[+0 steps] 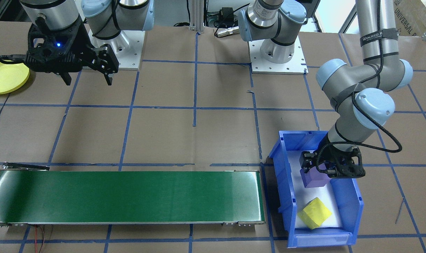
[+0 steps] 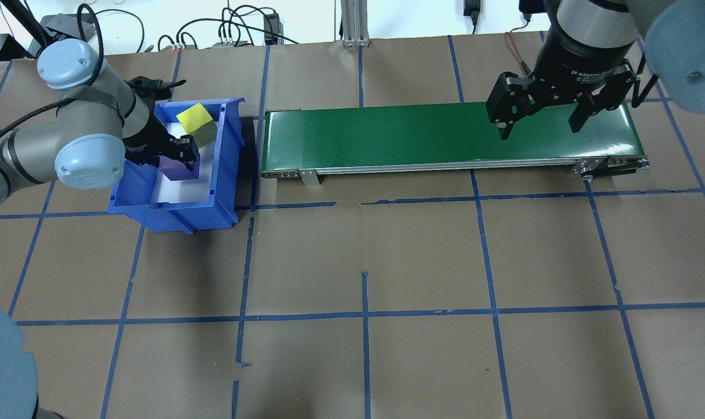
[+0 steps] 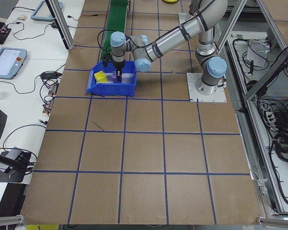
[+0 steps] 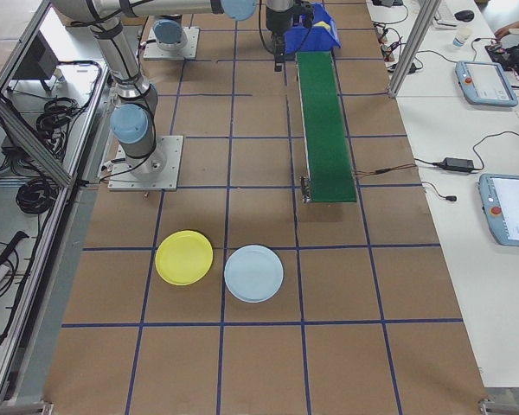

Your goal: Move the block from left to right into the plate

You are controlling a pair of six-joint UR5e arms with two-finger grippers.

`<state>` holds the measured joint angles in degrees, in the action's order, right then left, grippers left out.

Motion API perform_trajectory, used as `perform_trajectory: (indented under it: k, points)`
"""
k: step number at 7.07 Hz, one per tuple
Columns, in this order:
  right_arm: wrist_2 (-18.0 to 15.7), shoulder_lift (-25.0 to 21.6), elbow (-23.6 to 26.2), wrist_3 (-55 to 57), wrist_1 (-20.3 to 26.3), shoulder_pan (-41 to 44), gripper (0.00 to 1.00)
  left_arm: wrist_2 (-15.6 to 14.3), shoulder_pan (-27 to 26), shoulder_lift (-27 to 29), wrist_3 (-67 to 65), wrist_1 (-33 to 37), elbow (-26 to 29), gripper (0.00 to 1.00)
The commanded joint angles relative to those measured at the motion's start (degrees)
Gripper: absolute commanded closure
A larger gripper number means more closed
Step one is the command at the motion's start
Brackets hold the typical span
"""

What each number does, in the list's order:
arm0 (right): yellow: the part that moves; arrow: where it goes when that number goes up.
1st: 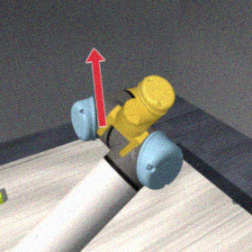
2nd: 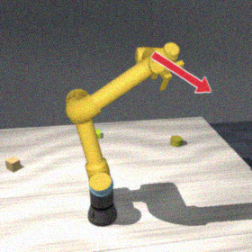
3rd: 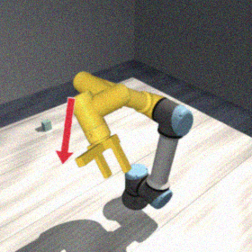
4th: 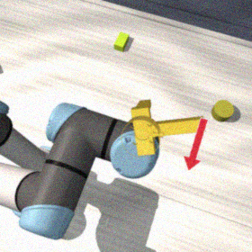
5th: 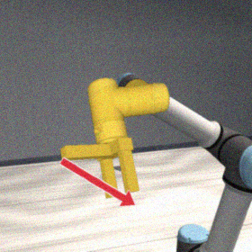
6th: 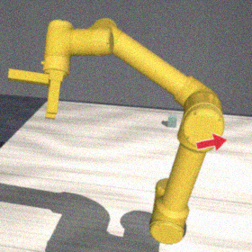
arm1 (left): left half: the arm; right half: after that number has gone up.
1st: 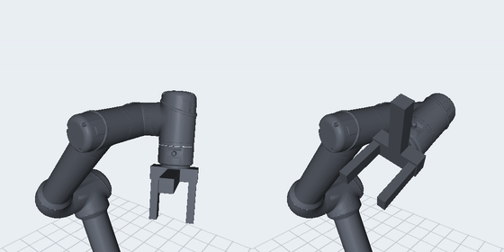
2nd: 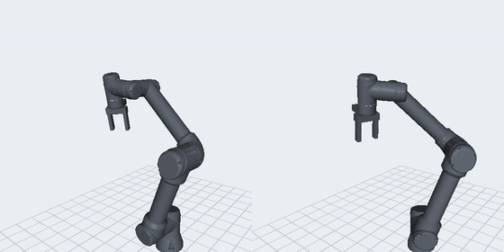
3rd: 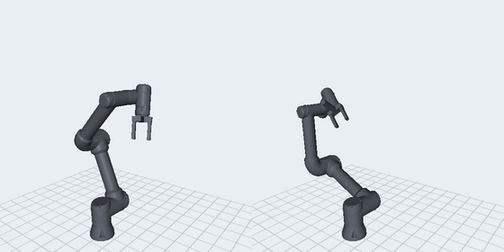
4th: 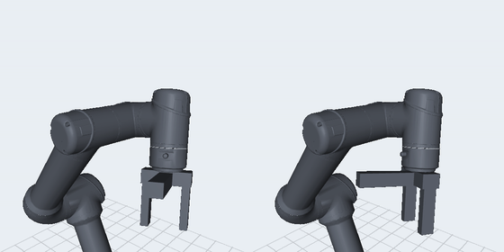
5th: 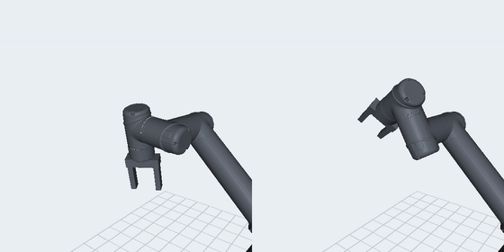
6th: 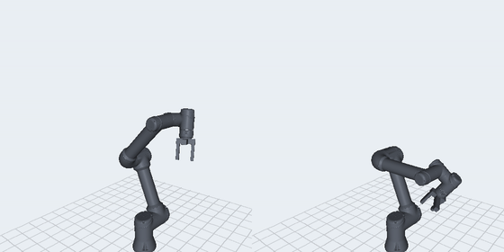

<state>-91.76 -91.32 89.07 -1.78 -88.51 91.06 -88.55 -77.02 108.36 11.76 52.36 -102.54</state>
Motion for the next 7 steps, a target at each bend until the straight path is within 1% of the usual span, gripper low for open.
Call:
perform_trajectory:
  k: [1, 2, 3, 4, 5, 6, 7]
  points:
    - [0.0, 0.0, 0.0, -0.1, 0.0, 0.0, 0.00, 0.0, -0.7, -4.5, -0.2, 1.1, 3.5, 0.54]
    - [0.0, 0.0, 0.0, -0.1, 0.0, 0.0, 0.00, 0.0, -3.2, -6.6, -0.8, -0.5, 4.4, 0.54]
    - [0.0, 0.0, 0.1, -0.1, 0.0, 0.0, 0.00, -0.1, -7.0, -7.3, -1.8, -0.7, 7.0, 0.54]
    - [0.0, 0.0, 0.0, 0.0, 0.0, -0.1, 0.00, 0.0, -10.2, -6.7, -6.5, -0.6, 7.8, 0.54]
    - [0.0, 0.0, 0.0, -0.1, 0.0, -0.3, 0.00, 0.3, -12.3, -5.1, -10.6, -0.8, 7.8, 0.54]
    - [-0.1, 0.1, 0.1, -0.1, 0.0, -0.4, 0.00, -0.1, -14.8, -2.0, -12.1, -1.3, 8.3, 0.54]
    - [-0.1, 0.1, 0.1, -0.1, 0.0, -0.3, 0.00, 0.1, -16.0, 1.7, -12.9, -5.8, 8.7, 0.54]
